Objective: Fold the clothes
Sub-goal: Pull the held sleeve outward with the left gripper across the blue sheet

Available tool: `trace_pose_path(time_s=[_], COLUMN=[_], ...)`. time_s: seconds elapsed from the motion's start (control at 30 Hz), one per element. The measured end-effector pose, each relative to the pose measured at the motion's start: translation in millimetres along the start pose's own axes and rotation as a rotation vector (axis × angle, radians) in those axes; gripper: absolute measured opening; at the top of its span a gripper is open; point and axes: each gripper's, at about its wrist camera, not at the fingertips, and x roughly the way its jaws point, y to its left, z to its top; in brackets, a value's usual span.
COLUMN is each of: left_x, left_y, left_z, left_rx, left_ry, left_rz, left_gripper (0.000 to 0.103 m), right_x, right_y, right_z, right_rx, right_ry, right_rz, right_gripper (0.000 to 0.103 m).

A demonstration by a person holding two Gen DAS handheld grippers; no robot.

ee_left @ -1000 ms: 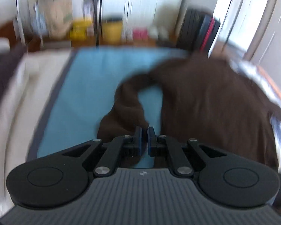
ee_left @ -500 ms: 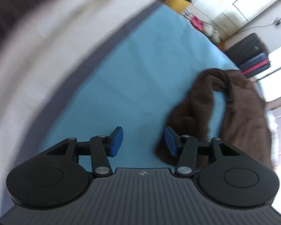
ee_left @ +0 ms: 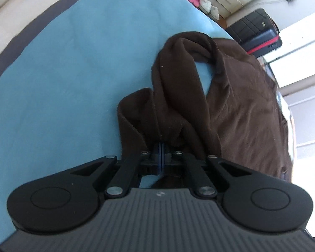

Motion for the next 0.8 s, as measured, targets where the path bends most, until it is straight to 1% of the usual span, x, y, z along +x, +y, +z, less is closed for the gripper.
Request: trace_pose_path(time_s=[0.1, 0.17, 0.23, 0.27, 0.3, 0.33, 0.37, 0.4, 0.43, 0.47, 0.5, 0.53, 0.57, 0.6, 0.7, 0.73, 0.77, 0.8], left_x=[-4.3, -8.9, -7.1, -11.3, -16.5, -21.2, -28.6, -35.9, -43.0, -46.5, -47.0, -44.9, -42.0, -36.5, -22.0, -21.4, -22.0, -22.4], left_y=[15.3, 22.0, 25.3, 27.2, 29.2, 28.9, 27.8, 27.7, 27.9, 29.1, 31.2, 33.7, 36.5, 37.8, 33.8, 31.5, 28.1, 25.1], left_z=[1.6, 3.2, 6.7, 7.0, 7.0, 7.4, 7.8, 8.1, 8.5, 9.4, 10.4, 11.3, 11.8, 12.4, 14.3, 14.6, 14.8, 15.0], left_rx=[-0.047, -0.067, -0.081, -0.086, -0.089, -0.081, -0.063, -0.051, -0.041, -0.042, -0.050, -0.063, -0.078, -0.087, -0.074, -0.065, -0.050, -0.035], left_ry=[0.006, -0.002, -0.016, -0.034, -0.053, -0.082, -0.119, -0.152, -0.184, -0.196, -0.194, -0.181, -0.157, -0.128, -0.082, -0.081, -0.089, -0.100], left_rz=[-0.027, -0.035, -0.036, -0.028, -0.017, 0.006, 0.034, 0.052, 0.068, 0.070, 0.063, 0.053, 0.043, 0.036, 0.028, 0.032, 0.044, 0.057], left_gripper=[0.000, 0.000, 0.000, 0.001, 0.001, 0.001, 0.002, 0.002, 0.003, 0.005, 0.009, 0.011, 0.013, 0.013, 0.013, 0.014, 0.020, 0.030], right_x=[13.5, 28.0, 45.6, 55.2, 62.6, 67.7, 65.4, 58.9, 50.1, 41.0, 31.8, 25.5, 19.1, 15.3, 13.0, 13.4, 13.6, 13.4], right_y=[15.3, 29.4, 37.1, 39.9, 39.4, 37.8, 35.7, 31.9, 22.4, 11.9, 1.3, -9.0, -18.6, -23.6, -24.4, -25.2, -26.8, -27.8], right_z=[2.0, 1.2, 0.0, -0.7, -2.2, -2.7, -3.0, -2.2, -1.6, -1.0, -0.4, -2.0, -5.3, -8.6, -17.0, -20.3, -23.4, -25.7], right_rx=[-0.071, -0.126, -0.158, -0.170, -0.176, -0.174, -0.163, -0.136, -0.056, 0.034, 0.124, 0.206, 0.263, 0.276, 0.142, 0.115, 0.111, 0.115], right_ry=[0.025, 0.044, 0.068, 0.083, 0.100, 0.112, 0.095, 0.058, 0.027, -0.002, -0.031, -0.051, -0.069, -0.075, -0.033, -0.020, -0.013, -0.011], right_rz=[0.050, 0.066, 0.055, 0.044, 0.027, -0.003, -0.019, 0.000, 0.067, 0.143, 0.218, 0.266, 0.277, 0.248, 0.025, -0.020, -0.038, -0.043], right_gripper=[0.063, 0.063, 0.056, 0.038, 0.005, 0.003, 0.003, 0.003, 0.003, 0.003, 0.003, 0.003, 0.003, 0.003, 0.003, 0.003, 0.003, 0.003])
